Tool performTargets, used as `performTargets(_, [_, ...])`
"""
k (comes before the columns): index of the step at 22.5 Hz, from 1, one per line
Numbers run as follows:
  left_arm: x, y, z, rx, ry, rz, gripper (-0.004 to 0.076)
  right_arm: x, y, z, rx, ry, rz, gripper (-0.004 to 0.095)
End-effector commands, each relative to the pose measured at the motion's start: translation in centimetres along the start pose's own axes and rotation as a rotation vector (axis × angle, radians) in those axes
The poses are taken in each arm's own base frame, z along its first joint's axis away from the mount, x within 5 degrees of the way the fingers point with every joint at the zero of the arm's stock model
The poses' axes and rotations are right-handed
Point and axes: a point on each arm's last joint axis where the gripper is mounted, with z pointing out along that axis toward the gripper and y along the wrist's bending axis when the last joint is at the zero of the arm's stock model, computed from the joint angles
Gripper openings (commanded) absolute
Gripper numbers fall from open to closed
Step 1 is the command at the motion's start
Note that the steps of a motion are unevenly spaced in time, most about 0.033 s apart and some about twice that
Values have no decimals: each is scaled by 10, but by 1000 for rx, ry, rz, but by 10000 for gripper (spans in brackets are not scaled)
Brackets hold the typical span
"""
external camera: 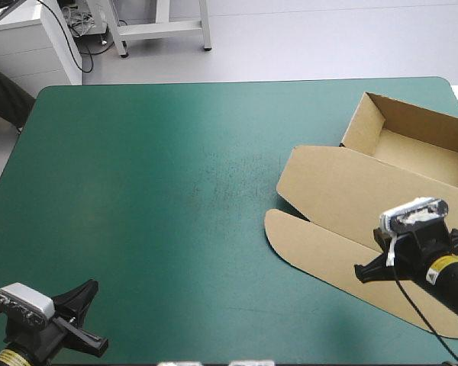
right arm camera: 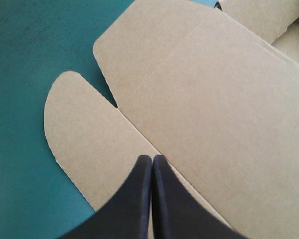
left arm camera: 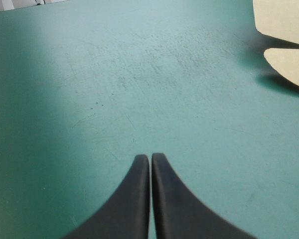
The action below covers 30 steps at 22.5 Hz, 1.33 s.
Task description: Fold the box
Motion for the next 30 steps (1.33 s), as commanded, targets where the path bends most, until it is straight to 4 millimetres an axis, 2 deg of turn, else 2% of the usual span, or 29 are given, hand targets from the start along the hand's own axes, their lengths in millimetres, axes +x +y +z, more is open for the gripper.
performTargets(1, [-13, -1, -2, 12, -81, -14, -8, 15, 1, -5, 7, -109, 14, -18])
performTargets(8, [-13, -1, -2, 12, -81, -14, -8, 60, 3, -6, 5, -128, 56, -18])
performTargets(13, [-13, -1, -2, 12, -81, -14, -8, 73, 4, -7, 5, -143, 56, -19])
performTargets(17, [-13, -1, -2, 12, -81, -14, -8, 87, 6, 5, -9, -90, 70, -19])
performTargets(30, [-13, -1, -2, 12, -81, -14, -8, 86, 8, 4, -29, -104, 76, -20])
